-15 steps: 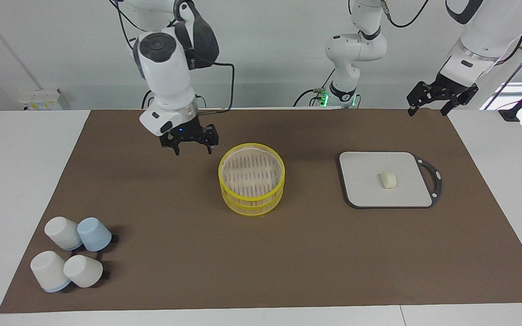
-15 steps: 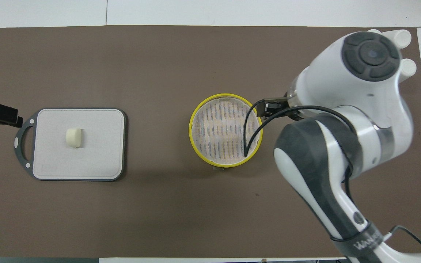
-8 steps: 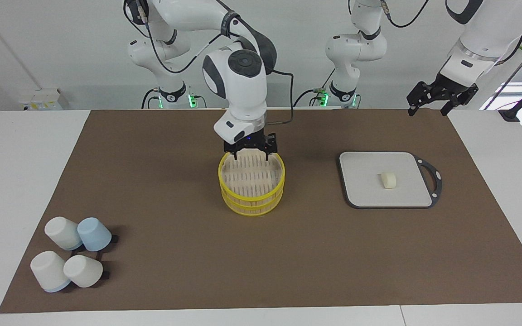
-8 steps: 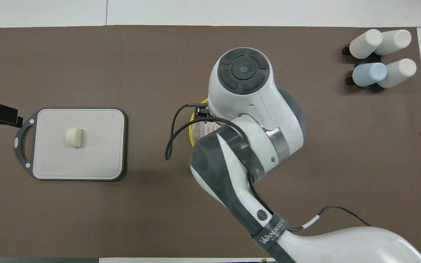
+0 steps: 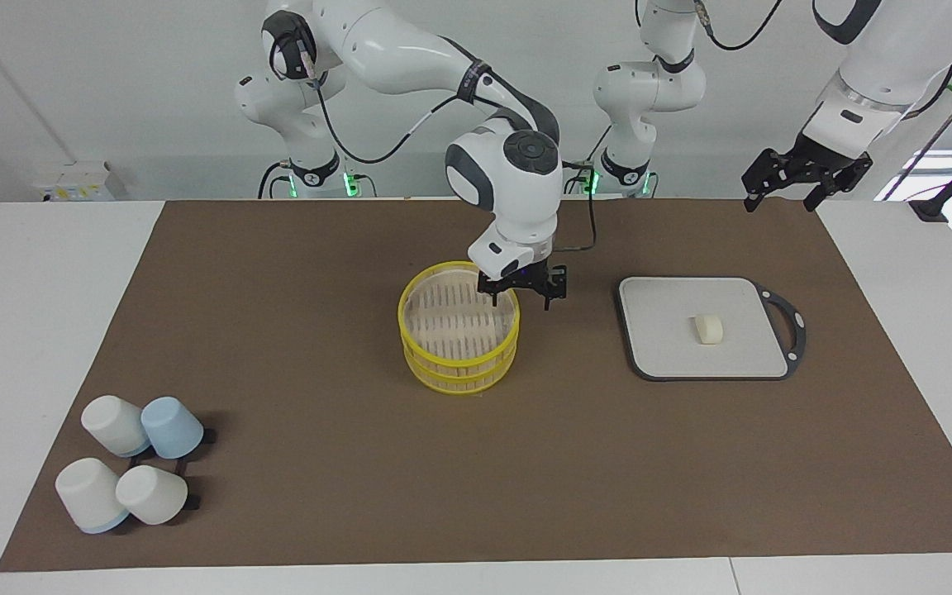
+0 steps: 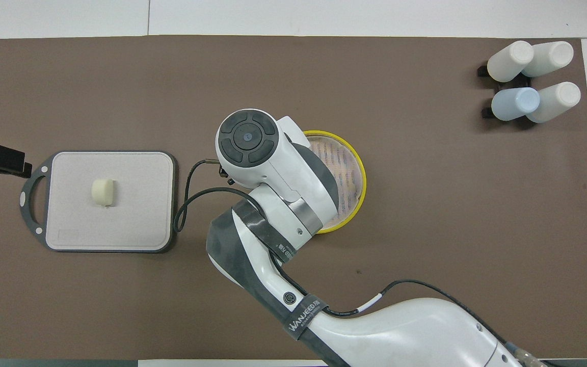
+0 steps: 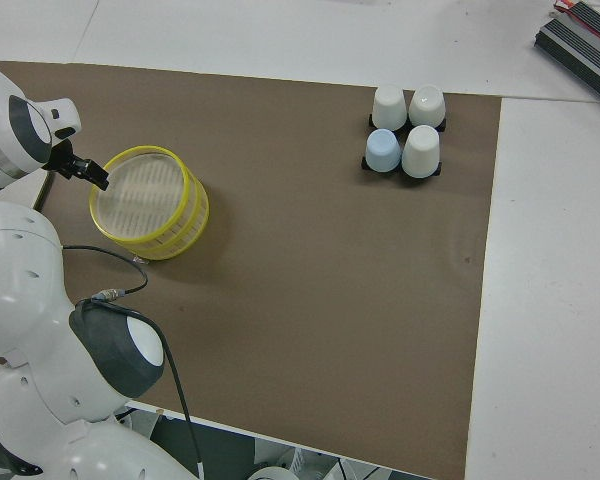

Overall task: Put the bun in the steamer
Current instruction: 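Lift the lid off the steamer and carry it toward the bottles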

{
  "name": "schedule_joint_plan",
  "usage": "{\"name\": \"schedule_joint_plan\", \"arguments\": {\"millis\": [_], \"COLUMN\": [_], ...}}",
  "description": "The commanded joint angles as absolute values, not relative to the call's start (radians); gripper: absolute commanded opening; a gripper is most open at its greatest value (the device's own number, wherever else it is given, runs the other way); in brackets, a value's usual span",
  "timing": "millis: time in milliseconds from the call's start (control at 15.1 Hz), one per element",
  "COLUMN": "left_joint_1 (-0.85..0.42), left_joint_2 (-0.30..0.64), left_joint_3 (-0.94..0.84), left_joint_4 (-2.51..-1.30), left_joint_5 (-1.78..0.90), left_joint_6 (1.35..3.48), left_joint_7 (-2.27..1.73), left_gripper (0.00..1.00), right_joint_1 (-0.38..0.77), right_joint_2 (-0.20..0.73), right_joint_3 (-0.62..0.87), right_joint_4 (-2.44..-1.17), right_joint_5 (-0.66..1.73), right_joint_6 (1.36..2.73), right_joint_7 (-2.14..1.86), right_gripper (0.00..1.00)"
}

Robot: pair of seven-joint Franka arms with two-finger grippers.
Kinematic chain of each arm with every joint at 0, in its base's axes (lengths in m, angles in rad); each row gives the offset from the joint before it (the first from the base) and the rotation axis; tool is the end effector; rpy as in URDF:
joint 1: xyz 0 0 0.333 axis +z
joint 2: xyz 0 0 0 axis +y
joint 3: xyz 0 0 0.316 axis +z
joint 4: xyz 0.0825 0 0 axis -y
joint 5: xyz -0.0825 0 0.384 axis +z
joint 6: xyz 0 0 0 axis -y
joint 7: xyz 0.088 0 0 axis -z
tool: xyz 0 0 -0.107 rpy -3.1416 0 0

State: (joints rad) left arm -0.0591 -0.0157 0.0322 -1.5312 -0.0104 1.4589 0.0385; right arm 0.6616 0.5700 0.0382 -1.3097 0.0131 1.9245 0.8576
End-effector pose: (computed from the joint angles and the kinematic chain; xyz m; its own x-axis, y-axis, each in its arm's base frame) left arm 0.5380 -0.0155 0.6420 0.9962 -0.0665 -0.0561 -0.0659 -0.9977 0.0131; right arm 0.5568 0.4621 0.4137 0.9858 -0.1679 0.0044 -0.1674 -0.9843 -0.0557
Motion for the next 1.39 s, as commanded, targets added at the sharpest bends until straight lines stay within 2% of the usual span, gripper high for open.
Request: {"name": "schedule_joint_plan", "arguments": {"millis": [0, 133, 199, 266, 332, 398, 531, 730, 863, 1328], "left_joint_1": [-0.058, -0.058, -0.058, -0.058, -0.058, -0.058, -0.058, -0.066, -0.066, -0.060], "left_joint_2": [-0.041, -0.041, -0.041, -0.041, -0.041, -0.041, -0.041, -0.041, -0.041, -0.043], "left_joint_3": [0.031, 0.031, 0.031, 0.031, 0.031, 0.031, 0.031, 0.031, 0.031, 0.031], "left_joint_4": [-1.559, -1.559, -1.559, -1.559, -1.559, -1.559, -1.559, -1.559, -1.559, -1.562], "left_joint_5": [0.006, 0.006, 0.006, 0.006, 0.006, 0.006, 0.006, 0.006, 0.006, 0.006], "left_joint_6": [1.460, 1.456, 1.457, 1.459, 1.457, 1.456, 1.456, 1.463, 1.462, 1.462], "left_joint_7": [0.038, 0.040, 0.040, 0.040, 0.040, 0.040, 0.040, 0.040, 0.040, 0.037], "left_gripper": [1.00, 1.00, 1.00, 1.00, 1.00, 1.00, 1.00, 1.00, 1.00, 1.00], "right_joint_1": [0.664, 0.664, 0.666, 0.664, 0.664, 0.663, 0.664, 0.660, 0.641, 0.389], "right_joint_2": [0.581, 0.581, 0.578, 0.577, 0.574, 0.571, 0.566, 0.574, 0.560, 0.424], "right_joint_3": [0.034, 0.035, 0.035, 0.034, 0.035, 0.035, 0.034, 0.034, 0.032, 0.031], "right_joint_4": [-1.319, -1.331, -1.345, -1.365, -1.385, -1.394, -1.381, -1.277, -1.244, -1.236], "right_joint_5": [0.002, 0.002, 0.002, 0.002, 0.003, 0.003, -0.003, -0.005, 0.005, 0.000], "right_joint_6": [1.968, 1.976, 1.988, 2.006, 2.025, 2.031, 1.994, 1.838, 1.792, 1.640], "right_joint_7": [0.888, 0.888, 0.888, 0.888, 0.888, 0.887, 0.881, 0.879, 0.871, 0.404], "right_gripper": [0.89, 0.62, 0.44, 0.31, 0.12, 0.00, 0.00, 0.00, 0.00, 0.00]}}
